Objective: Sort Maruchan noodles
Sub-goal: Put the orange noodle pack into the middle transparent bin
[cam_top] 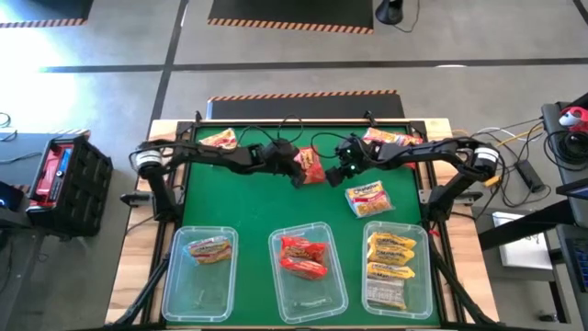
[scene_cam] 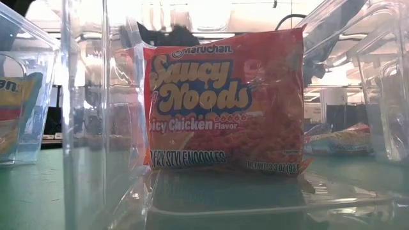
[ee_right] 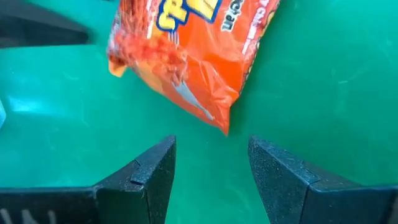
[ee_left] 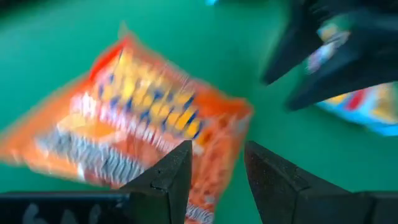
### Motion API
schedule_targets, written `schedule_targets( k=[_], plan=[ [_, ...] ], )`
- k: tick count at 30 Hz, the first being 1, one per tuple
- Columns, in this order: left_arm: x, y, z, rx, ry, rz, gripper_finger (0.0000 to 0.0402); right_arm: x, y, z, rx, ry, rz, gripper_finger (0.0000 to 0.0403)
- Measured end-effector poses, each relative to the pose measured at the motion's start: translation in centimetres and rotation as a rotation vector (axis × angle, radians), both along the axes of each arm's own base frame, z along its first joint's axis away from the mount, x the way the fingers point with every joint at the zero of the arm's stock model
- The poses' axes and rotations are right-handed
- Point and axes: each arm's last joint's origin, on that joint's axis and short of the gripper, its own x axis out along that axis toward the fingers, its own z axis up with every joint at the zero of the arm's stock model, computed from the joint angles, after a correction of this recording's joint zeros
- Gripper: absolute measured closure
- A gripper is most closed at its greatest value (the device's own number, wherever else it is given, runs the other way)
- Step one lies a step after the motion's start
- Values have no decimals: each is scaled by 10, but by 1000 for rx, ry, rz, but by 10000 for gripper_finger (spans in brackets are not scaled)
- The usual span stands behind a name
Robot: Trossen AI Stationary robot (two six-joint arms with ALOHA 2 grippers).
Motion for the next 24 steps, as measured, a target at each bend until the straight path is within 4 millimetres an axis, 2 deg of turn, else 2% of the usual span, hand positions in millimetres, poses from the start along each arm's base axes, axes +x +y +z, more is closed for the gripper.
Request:
schedule_targets(
  k=[2, 9, 13, 19, 24],
  plan=[
    [-2, 1, 9, 51, 0, -18, 271, -1, -1, 2, -5, -7, -4, 216],
    [-6, 2, 6, 267, 124, -174, 271, -3, -8, 4, -28, -23, -9, 216],
    [-3, 4, -7, 320, 178, -232, 271, -2, -16, 5, -48, -69, -36, 216],
    [-4, 8, -20, 338, 258, -225, 271, -3, -28, 10, -10, -168, -22, 216],
    [-3, 8, -29, 352, 294, -257, 271, -4, -28, 9, 6, -180, 30, 216]
  ],
)
